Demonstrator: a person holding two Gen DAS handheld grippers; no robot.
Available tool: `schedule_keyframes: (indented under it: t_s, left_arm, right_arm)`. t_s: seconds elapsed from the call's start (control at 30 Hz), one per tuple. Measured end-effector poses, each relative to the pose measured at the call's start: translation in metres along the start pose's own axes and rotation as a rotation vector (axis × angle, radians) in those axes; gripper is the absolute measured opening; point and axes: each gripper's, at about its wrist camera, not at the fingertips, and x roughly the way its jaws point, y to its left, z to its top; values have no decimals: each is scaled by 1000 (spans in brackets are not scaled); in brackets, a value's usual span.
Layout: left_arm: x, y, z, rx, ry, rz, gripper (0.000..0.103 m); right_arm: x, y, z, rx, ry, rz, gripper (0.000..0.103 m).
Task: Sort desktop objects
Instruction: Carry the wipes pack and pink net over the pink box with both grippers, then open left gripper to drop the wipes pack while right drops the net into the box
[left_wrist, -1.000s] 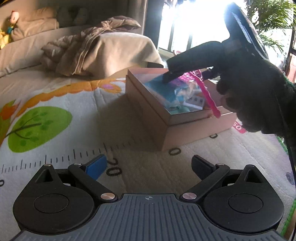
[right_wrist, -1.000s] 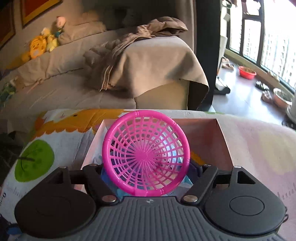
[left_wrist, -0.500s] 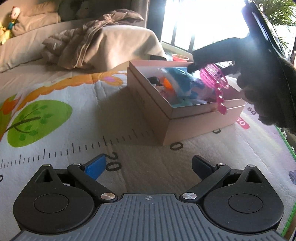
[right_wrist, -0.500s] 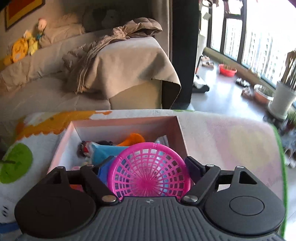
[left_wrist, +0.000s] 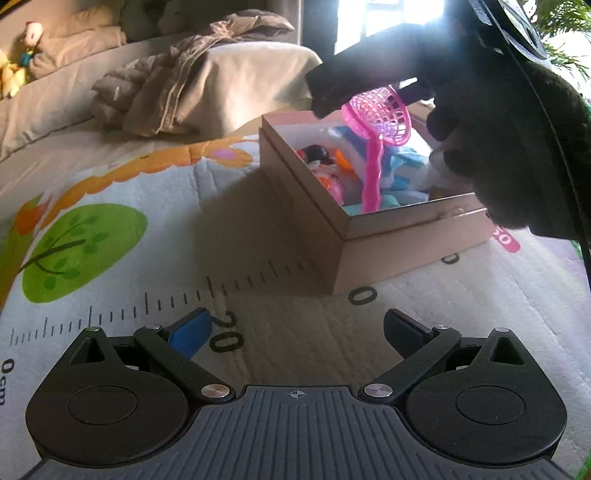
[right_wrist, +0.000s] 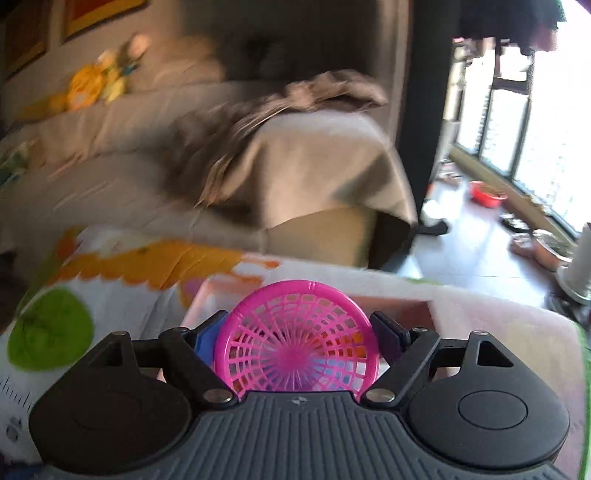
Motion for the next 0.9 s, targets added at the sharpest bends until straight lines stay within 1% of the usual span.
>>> schedule_keyframes:
  t_s: [0.03,0.1,0.13,0.3,0.4,0.47,0.5,0.53,0.57,0.63,0.67,0.7,0.73,0.8,0.83,0.9]
  left_arm:
    - [0,0,0,1,1,2,102]
    - [-1,1,-1,2,0,0,102]
    - [-1,1,-1,2,1,-3,102]
    - [-1,2,-3,1,3,-18,102]
    - [1,1,-4,0,6,-24,102]
    - [1,-1,-5,0,10,-25,102]
    - [1,-2,-4,2,12,-26,102]
    - [1,-3,-4,5,12,-26,102]
    - [1,-4,-5,7,12,-28,102]
    - [0,-6,-5,10,12,-29,102]
    - [0,-6,-5,10,12,-30,102]
    - [-1,-5,-5,9,12,-30,102]
    - [-1,-5,-5,8,13,-27,102]
    - [-2,-3,-6,-2,13,-21,102]
    - [-2,-1,-7,-11,14,-18,102]
    - [-2,4,-8,-28,15,-13,102]
  right_arm:
    - [1,1,-1,0,12,12,90]
    - [2,-1,-3,14,18,16,98]
    - [0,-4,-5,21,15,14,98]
    - [-14,-29,-23,103,41,17,98]
    - [-14,-46,-34,173,64,-6,95]
    - [-13,-54,-36,210,65,3,92]
    - [-11,-54,-35,210,61,7,88]
    - [-10,-51,-33,202,58,11,80]
    - [-10,-46,-30,186,53,30,78]
    - [-13,-31,-23,130,25,73,78]
    - [-15,-23,-18,103,13,111,78]
    - [-17,-16,-13,85,0,149,80]
    - [-19,-11,-10,69,-8,168,86]
    - [-25,-6,-6,41,-37,149,91]
    - [-27,-7,-6,29,-49,122,91]
    - [-28,-16,-8,23,-44,61,91]
